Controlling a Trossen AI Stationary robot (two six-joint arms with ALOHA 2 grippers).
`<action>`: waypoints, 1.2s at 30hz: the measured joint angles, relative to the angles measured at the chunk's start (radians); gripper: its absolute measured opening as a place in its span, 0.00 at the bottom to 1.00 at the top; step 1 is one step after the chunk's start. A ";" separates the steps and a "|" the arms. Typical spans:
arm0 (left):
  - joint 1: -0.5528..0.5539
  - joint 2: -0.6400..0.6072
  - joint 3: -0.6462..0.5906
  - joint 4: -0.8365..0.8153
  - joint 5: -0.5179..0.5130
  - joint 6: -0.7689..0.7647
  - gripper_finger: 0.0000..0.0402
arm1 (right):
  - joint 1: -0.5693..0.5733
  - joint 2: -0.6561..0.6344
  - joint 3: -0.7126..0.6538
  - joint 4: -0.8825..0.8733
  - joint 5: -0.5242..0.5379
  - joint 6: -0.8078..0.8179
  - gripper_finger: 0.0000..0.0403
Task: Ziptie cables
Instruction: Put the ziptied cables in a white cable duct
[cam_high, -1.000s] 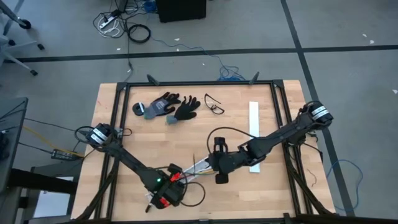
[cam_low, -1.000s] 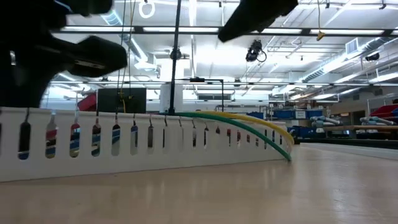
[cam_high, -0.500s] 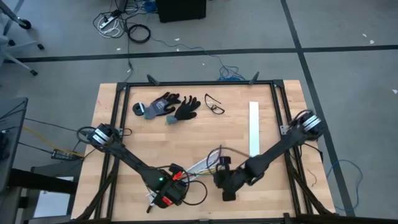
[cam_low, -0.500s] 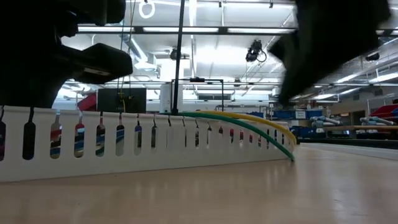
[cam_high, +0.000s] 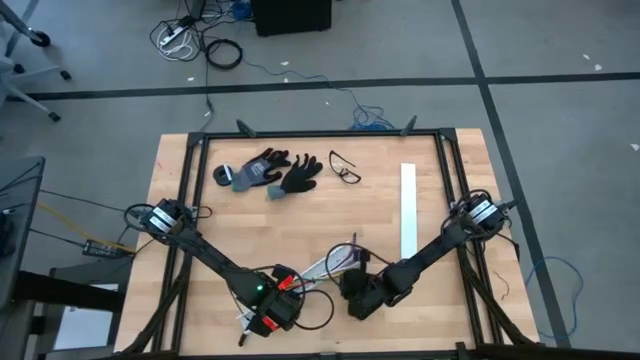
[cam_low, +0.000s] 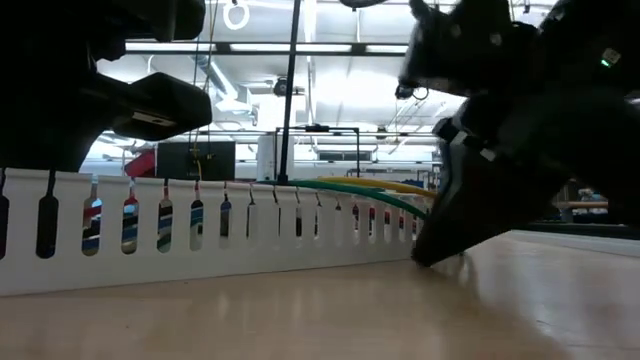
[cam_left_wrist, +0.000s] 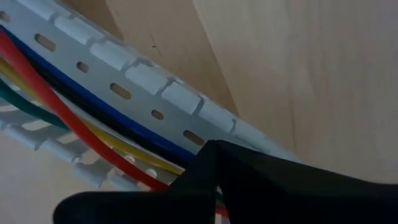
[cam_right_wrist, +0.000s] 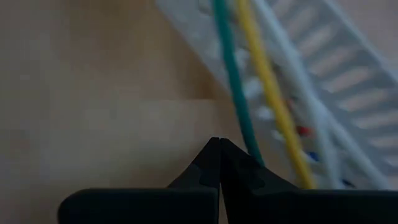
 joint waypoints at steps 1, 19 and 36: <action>0.000 0.000 0.000 0.000 0.003 -0.001 0.00 | 0.001 -0.009 -0.001 -0.036 0.026 0.007 0.00; -0.021 0.002 0.000 0.040 0.013 0.026 0.00 | -0.045 -0.098 -0.003 -0.175 0.218 -0.012 0.00; -0.049 0.002 0.000 0.045 0.009 0.045 0.00 | -0.115 -0.102 -0.003 -0.145 0.187 -0.133 0.00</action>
